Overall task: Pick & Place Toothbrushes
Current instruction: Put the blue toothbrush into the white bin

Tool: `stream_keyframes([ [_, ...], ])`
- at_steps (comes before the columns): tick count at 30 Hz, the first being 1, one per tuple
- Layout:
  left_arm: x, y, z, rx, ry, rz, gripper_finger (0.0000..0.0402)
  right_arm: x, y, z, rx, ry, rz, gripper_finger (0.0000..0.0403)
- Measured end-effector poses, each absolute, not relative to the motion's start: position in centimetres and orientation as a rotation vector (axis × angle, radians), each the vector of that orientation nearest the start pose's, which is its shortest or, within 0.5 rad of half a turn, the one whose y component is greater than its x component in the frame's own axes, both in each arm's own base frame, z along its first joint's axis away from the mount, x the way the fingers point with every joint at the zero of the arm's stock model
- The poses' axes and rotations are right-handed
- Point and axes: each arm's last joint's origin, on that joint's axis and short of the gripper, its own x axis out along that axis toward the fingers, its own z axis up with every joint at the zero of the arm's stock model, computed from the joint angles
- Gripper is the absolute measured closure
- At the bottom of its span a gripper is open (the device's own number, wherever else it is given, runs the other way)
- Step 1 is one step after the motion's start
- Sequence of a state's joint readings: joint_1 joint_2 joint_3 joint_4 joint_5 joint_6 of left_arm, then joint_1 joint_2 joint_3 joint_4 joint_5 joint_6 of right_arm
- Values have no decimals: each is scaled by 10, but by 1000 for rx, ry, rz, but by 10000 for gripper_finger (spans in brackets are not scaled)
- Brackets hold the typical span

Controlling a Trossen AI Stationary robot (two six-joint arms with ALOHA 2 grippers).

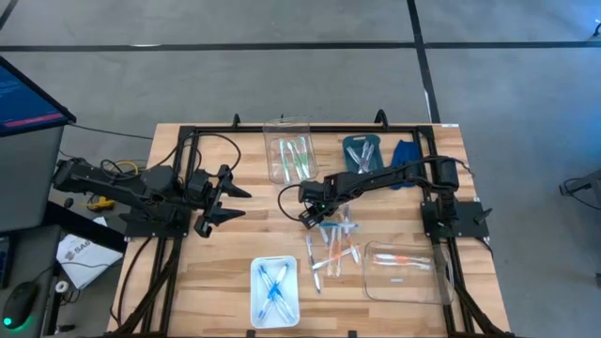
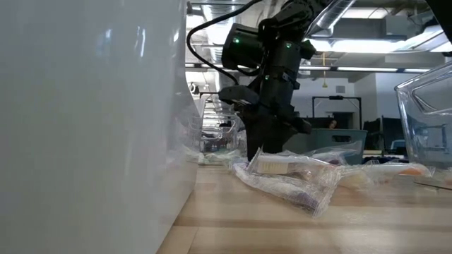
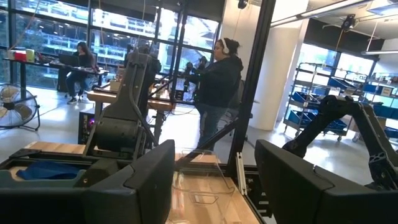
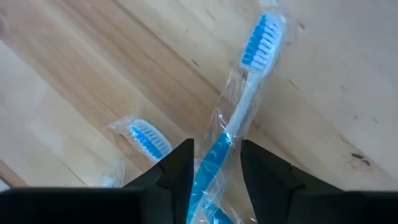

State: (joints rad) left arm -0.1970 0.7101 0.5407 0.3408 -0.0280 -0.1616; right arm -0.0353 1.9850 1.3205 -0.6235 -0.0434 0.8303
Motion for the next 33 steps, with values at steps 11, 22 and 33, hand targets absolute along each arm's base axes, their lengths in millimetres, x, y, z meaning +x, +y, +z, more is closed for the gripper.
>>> stream_keyframes([
  [11, 164, -32, 310, -180, -157, -182, 183, 381, -15, 148, 749, 1220, -563, 297],
  [22, 164, -32, 310, -180, -157, -182, 183, 377, -16, 148, 723, 1251, -590, 396],
  [33, 164, -32, 310, -180, -157, -182, 183, 374, -12, 152, 688, 1287, -580, 402],
])
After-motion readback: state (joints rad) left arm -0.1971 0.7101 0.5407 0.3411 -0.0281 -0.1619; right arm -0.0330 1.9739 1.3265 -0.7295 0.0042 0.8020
